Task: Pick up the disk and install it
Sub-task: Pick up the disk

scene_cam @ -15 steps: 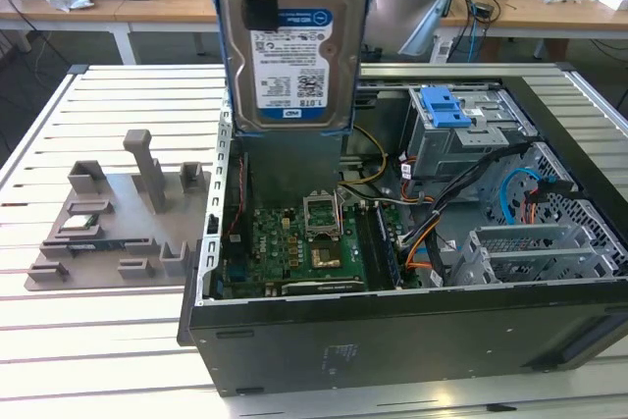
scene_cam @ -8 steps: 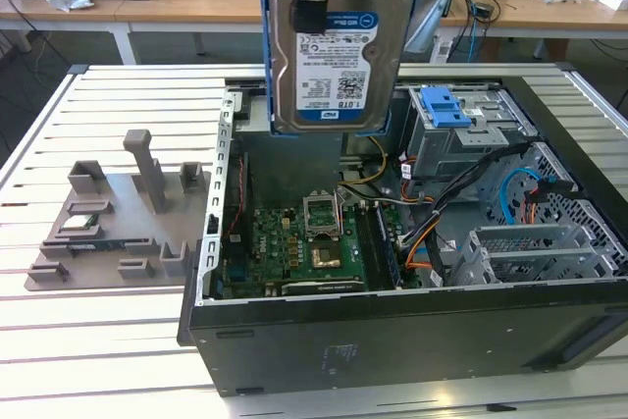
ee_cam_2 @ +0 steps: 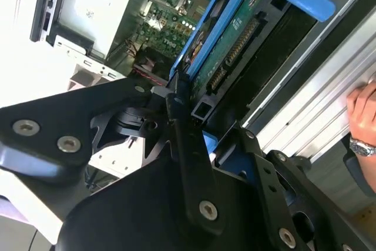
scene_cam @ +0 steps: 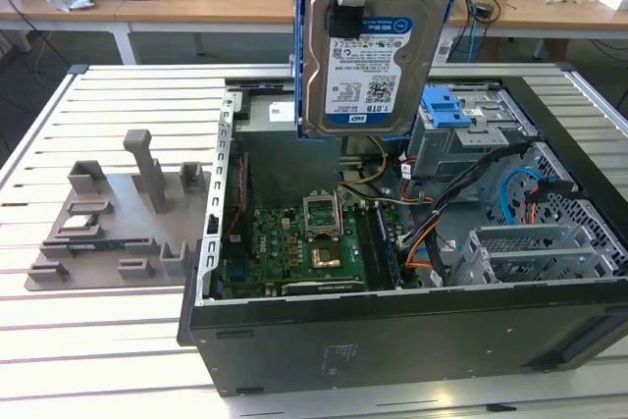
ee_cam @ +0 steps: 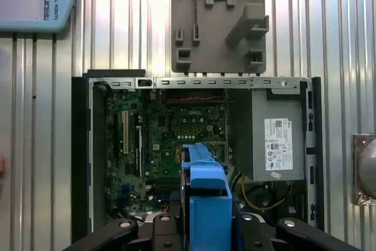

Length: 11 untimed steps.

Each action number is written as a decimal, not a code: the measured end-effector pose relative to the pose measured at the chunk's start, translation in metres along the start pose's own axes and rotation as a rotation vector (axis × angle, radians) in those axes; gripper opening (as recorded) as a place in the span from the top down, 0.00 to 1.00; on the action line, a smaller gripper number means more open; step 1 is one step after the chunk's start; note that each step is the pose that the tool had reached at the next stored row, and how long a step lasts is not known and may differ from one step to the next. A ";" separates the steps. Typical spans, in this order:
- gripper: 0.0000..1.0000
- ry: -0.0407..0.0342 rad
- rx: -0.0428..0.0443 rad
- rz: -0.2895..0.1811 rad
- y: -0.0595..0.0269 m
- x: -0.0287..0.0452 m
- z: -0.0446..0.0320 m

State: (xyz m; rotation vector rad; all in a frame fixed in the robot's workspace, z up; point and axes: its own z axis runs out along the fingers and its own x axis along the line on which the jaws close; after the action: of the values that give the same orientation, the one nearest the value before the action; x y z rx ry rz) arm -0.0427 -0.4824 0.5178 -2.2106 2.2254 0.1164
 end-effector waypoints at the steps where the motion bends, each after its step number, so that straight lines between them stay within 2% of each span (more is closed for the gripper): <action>1: 0.63 0.0001 0.0000 0.000 -0.0008 0.0017 0.0000; 5: 0.63 0.0001 0.0000 0.000 -0.0024 0.0115 0.0003; 8: 0.63 0.0001 0.0000 0.000 -0.0036 0.0225 0.0006; 9: 0.63 0.0000 0.0000 0.000 -0.0043 0.0291 0.0008; 11: 0.63 0.0001 -0.0002 0.000 -0.0059 0.0352 0.0009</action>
State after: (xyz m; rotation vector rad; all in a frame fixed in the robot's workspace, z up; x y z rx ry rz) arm -0.0371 -0.5175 0.5147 -2.2106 2.2257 0.1165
